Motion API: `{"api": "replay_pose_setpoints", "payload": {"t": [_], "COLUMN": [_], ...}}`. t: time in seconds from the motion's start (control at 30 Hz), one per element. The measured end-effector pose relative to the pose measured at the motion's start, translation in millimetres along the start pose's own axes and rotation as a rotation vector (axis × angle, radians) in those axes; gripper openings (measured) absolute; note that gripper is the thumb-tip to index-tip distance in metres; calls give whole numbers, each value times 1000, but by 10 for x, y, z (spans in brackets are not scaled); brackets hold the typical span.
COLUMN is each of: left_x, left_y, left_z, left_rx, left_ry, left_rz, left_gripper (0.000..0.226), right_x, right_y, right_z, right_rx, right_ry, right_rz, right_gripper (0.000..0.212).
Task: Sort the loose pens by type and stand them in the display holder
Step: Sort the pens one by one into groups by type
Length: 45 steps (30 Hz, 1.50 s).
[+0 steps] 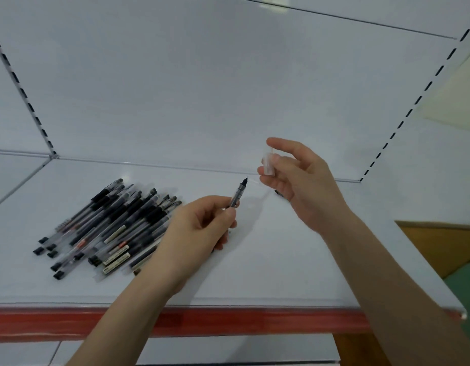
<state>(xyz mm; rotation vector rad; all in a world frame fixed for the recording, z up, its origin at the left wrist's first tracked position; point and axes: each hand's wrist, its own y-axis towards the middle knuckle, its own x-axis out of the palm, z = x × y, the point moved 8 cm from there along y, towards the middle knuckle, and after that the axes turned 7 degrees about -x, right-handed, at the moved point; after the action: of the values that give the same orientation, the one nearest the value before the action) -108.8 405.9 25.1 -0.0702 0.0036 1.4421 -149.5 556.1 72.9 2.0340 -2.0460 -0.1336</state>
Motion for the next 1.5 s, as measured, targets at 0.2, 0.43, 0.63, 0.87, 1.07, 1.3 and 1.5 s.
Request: {"api": "replay_pose_setpoints", "payload": {"t": [0.2,0.43,0.63,0.87,1.07,1.3,1.5], "left_x": [84,-42,-165,-177,-153,-143,-192], "left_y": [-81,-134,-139,-130,-125,-117,-142], "left_z": [115,141,154,137,118,107,142], "left_rx": [44,52,71,119,126,129,128], "left_ry": [13,-6,10,195,238,256,171], "left_rz": [-57,-18,22,17,7,6,63], "left_gripper": [16,16,16,16,16,16,22], "right_x": [60,-6,-44,6,49,177,152], "right_y": [-170,-162,-163,-160,-147,-177,-212], "right_z": [-31,6,26,-105,-122,-97,-28], "right_rx": [-2,16,24,-48,-65,-77,-99], "right_ry": [158,-77,-154,-244,-252,-272,-159], "right_rz": [38,-5,-102,-231,-244,-293,-134], "right_gripper": [16,12,11,20,19,16,14]}}
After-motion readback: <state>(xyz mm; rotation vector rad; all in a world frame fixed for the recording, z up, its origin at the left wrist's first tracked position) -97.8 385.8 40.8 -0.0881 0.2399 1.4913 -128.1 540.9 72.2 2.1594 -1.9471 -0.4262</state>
